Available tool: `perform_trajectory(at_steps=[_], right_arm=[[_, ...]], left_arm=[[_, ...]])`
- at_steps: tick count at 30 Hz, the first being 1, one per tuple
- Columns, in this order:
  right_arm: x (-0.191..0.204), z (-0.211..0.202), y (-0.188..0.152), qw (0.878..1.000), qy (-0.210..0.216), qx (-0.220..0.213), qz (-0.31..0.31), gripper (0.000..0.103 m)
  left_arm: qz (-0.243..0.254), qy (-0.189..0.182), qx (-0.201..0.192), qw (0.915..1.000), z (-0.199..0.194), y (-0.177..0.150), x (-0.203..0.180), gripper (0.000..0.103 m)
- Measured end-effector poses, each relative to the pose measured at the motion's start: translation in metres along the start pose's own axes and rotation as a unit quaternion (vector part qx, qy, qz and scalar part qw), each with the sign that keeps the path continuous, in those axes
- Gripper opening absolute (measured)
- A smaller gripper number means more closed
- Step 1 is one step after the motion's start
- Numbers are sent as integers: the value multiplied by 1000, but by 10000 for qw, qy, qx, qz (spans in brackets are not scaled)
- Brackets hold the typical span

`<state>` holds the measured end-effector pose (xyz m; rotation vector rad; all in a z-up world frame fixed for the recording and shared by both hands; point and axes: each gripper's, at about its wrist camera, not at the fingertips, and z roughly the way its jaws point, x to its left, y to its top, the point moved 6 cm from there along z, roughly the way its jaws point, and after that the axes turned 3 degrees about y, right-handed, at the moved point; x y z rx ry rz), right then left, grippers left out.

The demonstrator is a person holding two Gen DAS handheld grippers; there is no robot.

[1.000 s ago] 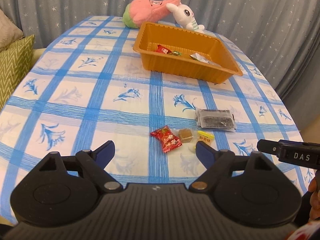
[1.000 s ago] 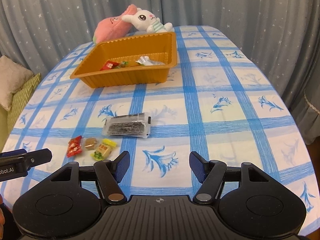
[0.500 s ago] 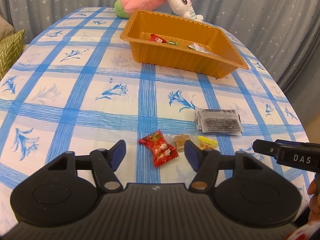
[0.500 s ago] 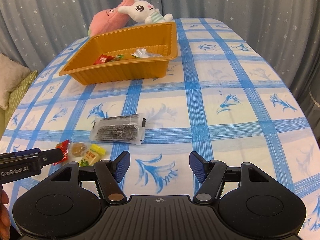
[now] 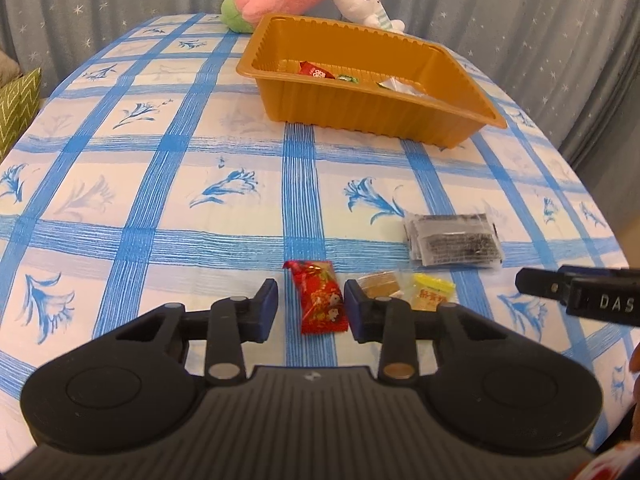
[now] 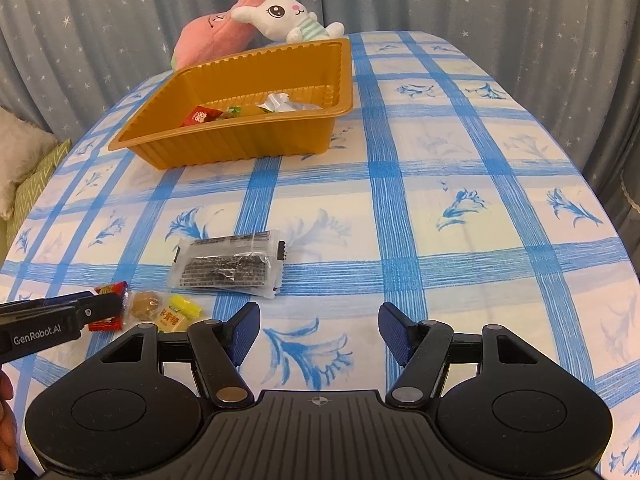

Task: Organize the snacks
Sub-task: 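Grasp the red candy packet with the left gripper while the right gripper grasps the clear dark-snack packet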

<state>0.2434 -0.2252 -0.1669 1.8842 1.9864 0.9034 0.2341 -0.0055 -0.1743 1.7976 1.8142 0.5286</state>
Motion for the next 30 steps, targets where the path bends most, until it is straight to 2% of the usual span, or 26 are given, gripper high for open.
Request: perform_trajectory(at_steps=[2, 5, 11, 15, 22, 30], right_arm=[[1, 2, 2, 10000, 11, 7, -61, 66], [5, 5, 5, 9997, 51, -16, -219, 66], [15, 16, 14, 9961, 189, -23, -865, 66], [24, 25, 18, 9884, 335, 5, -1483, 66], [40, 42, 20, 9639, 533, 171, -2604, 66], [67, 61, 19, 9251, 682, 195, -3732, 66]], left_arm=[[32, -11, 2, 10000, 1, 0, 0, 32], [138, -24, -2, 9999, 3, 1, -1, 21], [137, -74, -20, 9999, 3, 4, 3, 20], [41, -75, -38, 10000, -1, 5, 8, 20], [-64, -110, -103, 9999, -5, 11, 13, 20], [-110, -133, -93, 9998, -5, 12, 14, 20]])
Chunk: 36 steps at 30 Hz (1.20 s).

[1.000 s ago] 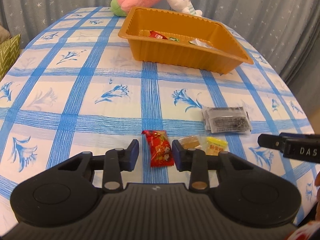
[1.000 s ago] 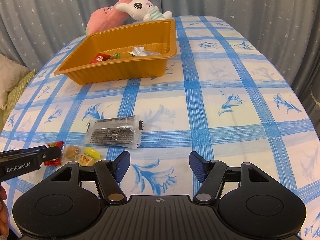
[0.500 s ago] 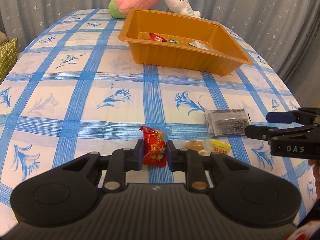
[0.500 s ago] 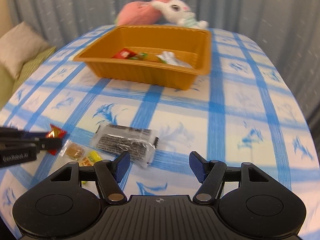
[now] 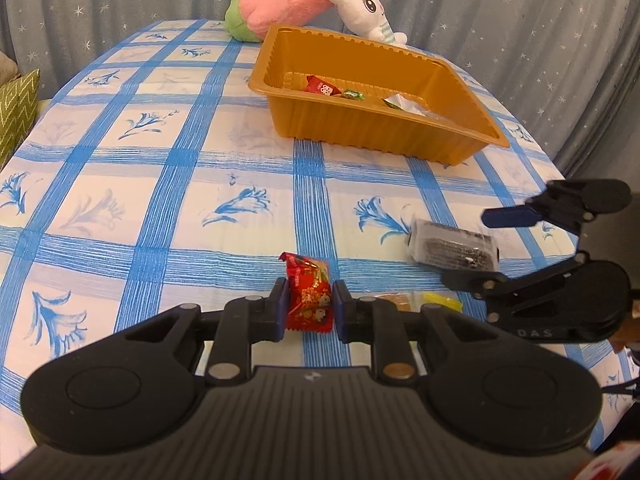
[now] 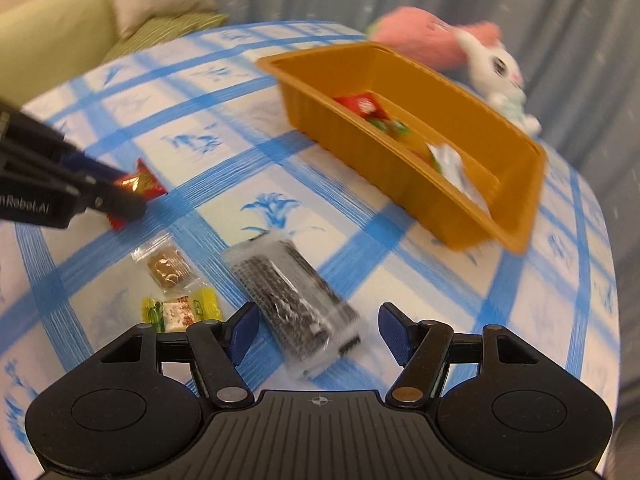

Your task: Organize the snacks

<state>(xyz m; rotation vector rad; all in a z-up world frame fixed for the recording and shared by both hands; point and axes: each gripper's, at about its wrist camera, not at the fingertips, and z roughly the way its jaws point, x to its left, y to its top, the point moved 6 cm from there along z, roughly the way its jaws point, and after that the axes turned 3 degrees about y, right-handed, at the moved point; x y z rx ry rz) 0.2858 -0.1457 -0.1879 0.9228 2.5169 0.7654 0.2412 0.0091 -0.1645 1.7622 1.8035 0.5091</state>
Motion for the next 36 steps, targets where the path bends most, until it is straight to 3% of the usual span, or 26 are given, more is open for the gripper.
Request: perform_trajectory(at_steps=[8, 12, 15, 23, 29, 36], right_arm=[[-7, 12, 12, 9978, 453, 89, 474, 65], [-5, 8, 10, 9947, 627, 65, 811, 46], [-2, 6, 9, 9943, 491, 64, 946, 39], [6, -19, -1, 9832, 230, -179, 1803, 38], [11, -50, -11, 9682, -1, -266, 2488, 38], [20, -86, -24, 9568, -305, -338, 2873, 38]], left_arm=[[-22, -37, 31, 10000, 0, -4, 0, 20], [-31, -50, 46, 10000, 0, -5, 0, 20], [-27, -65, 29, 10000, -3, -5, -2, 20], [40, -112, -49, 9999, -20, -6, -11, 20], [134, -149, -111, 9997, -39, -8, -21, 20], [222, -153, -164, 9995, -61, -12, -30, 20]])
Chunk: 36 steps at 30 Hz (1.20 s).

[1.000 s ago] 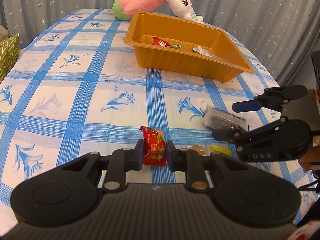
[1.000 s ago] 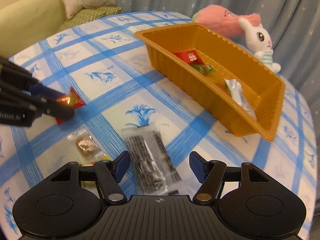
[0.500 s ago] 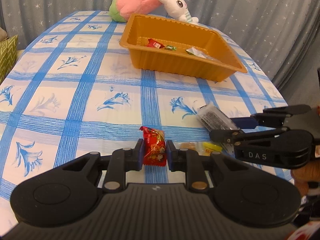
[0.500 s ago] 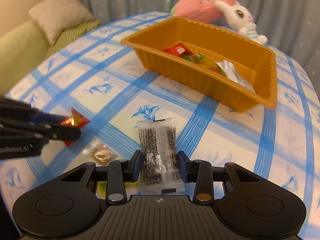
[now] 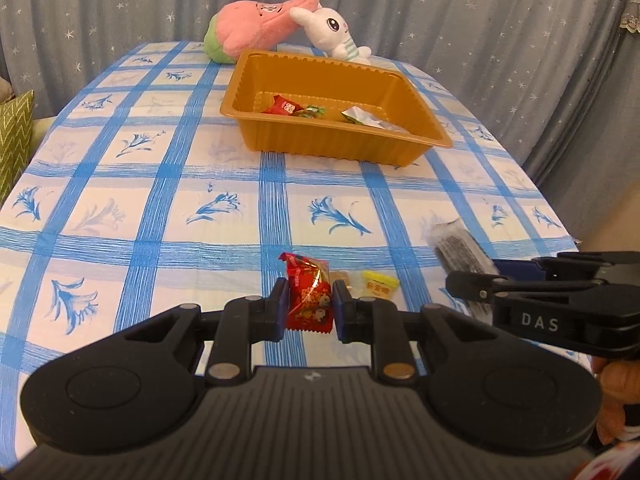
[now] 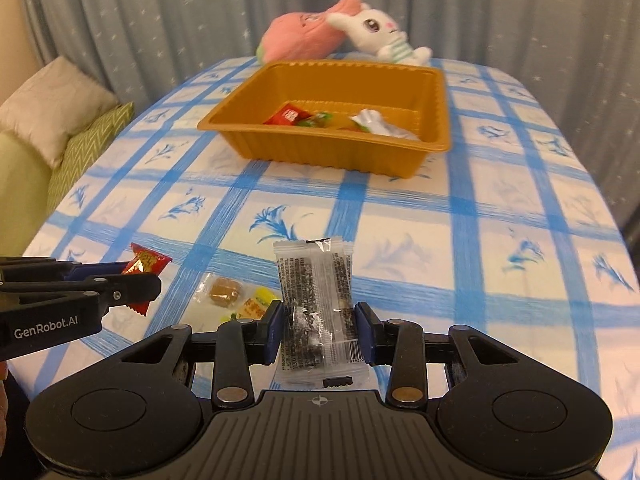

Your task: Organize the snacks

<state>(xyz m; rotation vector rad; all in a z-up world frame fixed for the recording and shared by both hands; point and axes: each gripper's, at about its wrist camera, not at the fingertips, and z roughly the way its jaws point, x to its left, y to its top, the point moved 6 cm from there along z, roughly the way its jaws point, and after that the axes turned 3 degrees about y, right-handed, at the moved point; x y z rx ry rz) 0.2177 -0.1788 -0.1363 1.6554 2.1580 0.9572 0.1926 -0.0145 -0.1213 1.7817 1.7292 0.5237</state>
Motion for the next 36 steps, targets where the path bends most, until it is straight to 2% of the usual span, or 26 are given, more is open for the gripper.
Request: perform_trajectory(at_steps=[7, 15, 36], right_arm=[[3, -30, -7, 9996, -222, -131, 120, 38], [12, -51, -7, 9993, -271, -251, 93, 38], [13, -66, -1, 9987, -363, -346, 103, 38]], left_arm=[[87, 13, -55, 9999, -20, -3, -7, 20], [201, -20, -155, 9997, -39, -4, -14, 20], [296, -62, -286, 9991, -53, 4, -22, 20]])
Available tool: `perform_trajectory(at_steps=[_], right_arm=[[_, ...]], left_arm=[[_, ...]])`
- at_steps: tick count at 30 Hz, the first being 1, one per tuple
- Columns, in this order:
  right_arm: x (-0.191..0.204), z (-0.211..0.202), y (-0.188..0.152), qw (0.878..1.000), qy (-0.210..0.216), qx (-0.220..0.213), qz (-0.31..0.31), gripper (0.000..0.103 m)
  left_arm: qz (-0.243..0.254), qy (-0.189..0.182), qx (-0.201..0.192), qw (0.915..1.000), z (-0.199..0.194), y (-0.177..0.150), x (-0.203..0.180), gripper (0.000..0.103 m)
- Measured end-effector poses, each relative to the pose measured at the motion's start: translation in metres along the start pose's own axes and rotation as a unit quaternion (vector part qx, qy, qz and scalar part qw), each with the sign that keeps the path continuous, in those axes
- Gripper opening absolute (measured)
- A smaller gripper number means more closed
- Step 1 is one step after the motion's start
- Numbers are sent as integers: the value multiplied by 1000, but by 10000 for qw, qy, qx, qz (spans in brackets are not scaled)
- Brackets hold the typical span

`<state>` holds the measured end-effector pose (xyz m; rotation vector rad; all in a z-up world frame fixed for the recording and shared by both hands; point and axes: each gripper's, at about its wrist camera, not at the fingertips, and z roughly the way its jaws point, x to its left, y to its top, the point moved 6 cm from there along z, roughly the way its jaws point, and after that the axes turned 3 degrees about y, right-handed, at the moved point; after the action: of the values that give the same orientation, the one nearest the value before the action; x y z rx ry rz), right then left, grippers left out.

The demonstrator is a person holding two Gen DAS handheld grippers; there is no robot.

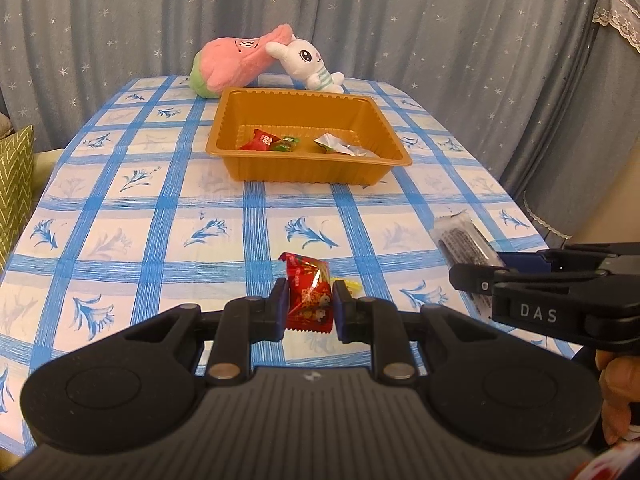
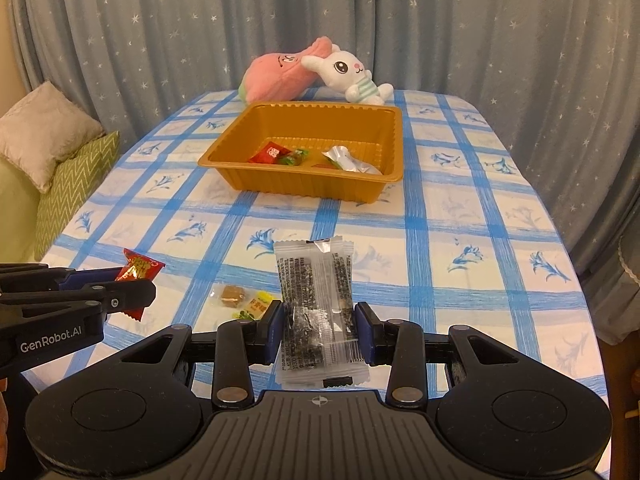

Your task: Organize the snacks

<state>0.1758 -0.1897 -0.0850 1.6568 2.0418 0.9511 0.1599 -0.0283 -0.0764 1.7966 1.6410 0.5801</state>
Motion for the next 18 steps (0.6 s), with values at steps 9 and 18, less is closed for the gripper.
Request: perform_trajectory(at_steps=[9, 18], right_arm=[[-4, 5, 7, 10000, -16, 4, 7, 38], [-10, 17, 21, 10000, -15, -11, 0, 38]], left_arm=[[42, -34, -18, 10000, 7, 11, -4, 20], [71, -76, -28, 9999, 22, 28, -3, 20]])
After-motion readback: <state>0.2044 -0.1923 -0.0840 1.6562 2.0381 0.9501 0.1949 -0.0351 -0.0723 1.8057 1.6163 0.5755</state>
